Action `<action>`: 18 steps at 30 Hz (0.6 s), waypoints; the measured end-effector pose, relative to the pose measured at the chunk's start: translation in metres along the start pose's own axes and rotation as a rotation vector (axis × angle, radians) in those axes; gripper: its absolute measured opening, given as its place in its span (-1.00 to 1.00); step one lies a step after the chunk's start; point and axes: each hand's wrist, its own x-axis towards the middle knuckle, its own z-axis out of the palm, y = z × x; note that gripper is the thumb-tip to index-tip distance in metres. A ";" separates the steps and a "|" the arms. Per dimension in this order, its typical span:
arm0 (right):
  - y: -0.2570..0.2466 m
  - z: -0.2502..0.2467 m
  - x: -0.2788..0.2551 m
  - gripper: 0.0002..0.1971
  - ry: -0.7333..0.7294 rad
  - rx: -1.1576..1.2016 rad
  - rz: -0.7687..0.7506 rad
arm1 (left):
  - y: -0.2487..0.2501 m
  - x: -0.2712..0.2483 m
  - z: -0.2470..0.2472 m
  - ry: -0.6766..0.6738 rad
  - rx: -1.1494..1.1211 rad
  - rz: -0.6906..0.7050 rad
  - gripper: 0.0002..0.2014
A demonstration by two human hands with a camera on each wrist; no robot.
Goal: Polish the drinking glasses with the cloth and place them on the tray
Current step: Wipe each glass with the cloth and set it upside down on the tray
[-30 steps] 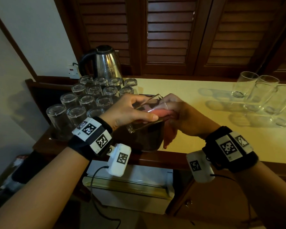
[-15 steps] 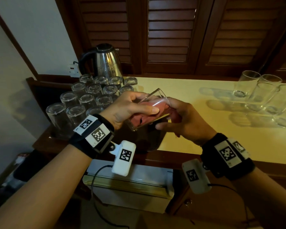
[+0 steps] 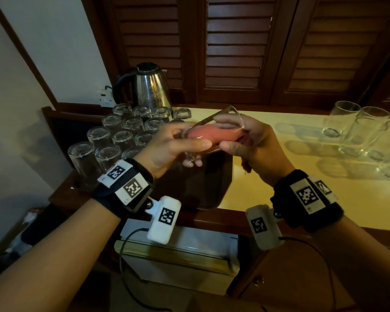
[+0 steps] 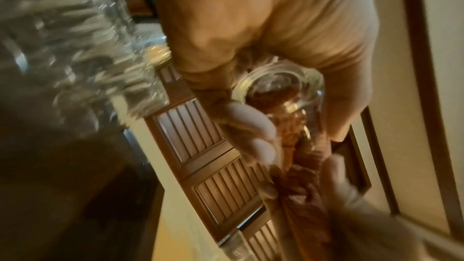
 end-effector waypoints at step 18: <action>0.001 0.004 0.031 -0.71 0.105 0.083 0.010 | 0.028 0.019 -0.007 0.199 0.180 0.169 -0.38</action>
